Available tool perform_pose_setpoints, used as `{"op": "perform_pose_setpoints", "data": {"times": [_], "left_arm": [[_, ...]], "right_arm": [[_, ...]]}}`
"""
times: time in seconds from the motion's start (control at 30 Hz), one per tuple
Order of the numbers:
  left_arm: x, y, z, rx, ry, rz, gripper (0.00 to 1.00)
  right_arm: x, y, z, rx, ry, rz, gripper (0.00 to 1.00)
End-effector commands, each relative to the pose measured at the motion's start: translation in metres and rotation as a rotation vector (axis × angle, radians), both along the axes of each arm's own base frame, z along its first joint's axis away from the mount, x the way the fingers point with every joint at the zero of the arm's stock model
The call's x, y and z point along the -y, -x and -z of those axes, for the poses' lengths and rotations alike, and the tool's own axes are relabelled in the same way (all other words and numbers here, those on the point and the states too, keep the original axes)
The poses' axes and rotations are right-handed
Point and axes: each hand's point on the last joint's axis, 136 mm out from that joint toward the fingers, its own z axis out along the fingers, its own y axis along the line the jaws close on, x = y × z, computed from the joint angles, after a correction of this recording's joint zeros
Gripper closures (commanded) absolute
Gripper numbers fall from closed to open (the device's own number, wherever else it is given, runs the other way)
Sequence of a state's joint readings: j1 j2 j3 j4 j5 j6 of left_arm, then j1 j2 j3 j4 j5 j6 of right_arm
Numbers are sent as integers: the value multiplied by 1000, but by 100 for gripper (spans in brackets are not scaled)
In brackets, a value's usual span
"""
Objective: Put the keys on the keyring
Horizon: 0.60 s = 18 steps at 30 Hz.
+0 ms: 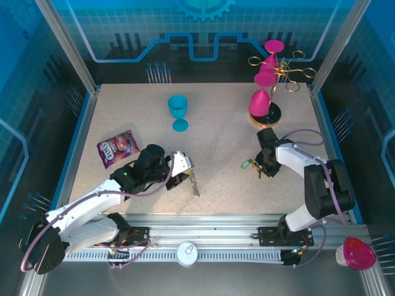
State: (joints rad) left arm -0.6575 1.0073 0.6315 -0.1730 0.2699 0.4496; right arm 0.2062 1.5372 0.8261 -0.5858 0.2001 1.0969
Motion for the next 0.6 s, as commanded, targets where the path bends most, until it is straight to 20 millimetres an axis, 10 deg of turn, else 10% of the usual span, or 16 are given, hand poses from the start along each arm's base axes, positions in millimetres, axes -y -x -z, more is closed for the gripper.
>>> {"op": "perform_pose_setpoints", "data": {"times": [0.0, 0.57], "left_arm": [[7, 4, -6, 16, 39, 38, 100], [7, 5, -5, 14, 38, 43, 100]], "right_arm": [[2, -5, 0, 7, -18, 53, 69], [3, -8, -8, 37, -5, 14, 99]]}}
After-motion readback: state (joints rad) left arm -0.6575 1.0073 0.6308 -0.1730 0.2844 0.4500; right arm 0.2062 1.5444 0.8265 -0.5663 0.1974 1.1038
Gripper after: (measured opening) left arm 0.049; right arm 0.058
